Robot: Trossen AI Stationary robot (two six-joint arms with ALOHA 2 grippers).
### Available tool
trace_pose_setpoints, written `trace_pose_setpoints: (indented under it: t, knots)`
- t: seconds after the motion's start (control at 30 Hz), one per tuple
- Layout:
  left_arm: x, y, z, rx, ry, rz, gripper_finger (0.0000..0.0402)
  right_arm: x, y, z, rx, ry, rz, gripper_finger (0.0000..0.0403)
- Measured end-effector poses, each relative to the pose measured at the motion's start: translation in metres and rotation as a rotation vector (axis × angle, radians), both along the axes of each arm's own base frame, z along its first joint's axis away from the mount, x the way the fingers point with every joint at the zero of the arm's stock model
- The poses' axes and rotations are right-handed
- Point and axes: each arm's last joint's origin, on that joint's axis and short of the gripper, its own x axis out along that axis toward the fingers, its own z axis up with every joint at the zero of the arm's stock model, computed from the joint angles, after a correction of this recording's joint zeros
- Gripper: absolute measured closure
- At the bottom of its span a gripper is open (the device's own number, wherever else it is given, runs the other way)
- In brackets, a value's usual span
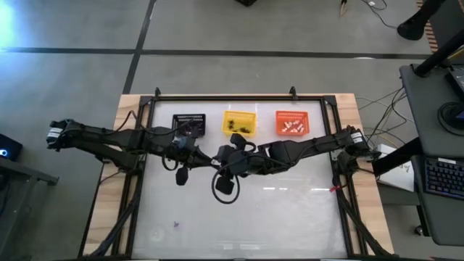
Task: Sort Halloween decoration
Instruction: Put the white skeleton toy into the orange bin
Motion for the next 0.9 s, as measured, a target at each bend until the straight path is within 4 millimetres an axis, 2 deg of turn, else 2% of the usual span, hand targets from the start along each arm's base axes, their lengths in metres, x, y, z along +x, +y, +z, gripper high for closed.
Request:
trace_pose_setpoints:
  t: [0.2,0.7,0.9]
  knots:
    - [0.0006,0.0006,-0.0009,-0.004,0.007,-0.010,0.0401,0.0012,-0.0007,-0.0020,0.017,0.004,-0.006,0.0306]
    - [-0.0010,0.0011,-0.0055,-0.014,0.060,-0.006,0.0401,-0.0003,-0.0017,-0.0044,0.060,0.023,-0.036,0.0386]
    - [-0.0012,0.0014,-0.0062,-0.012,0.067,0.001,0.0401,-0.0013,-0.0042,-0.0071,0.126,0.035,-0.090,0.0393]
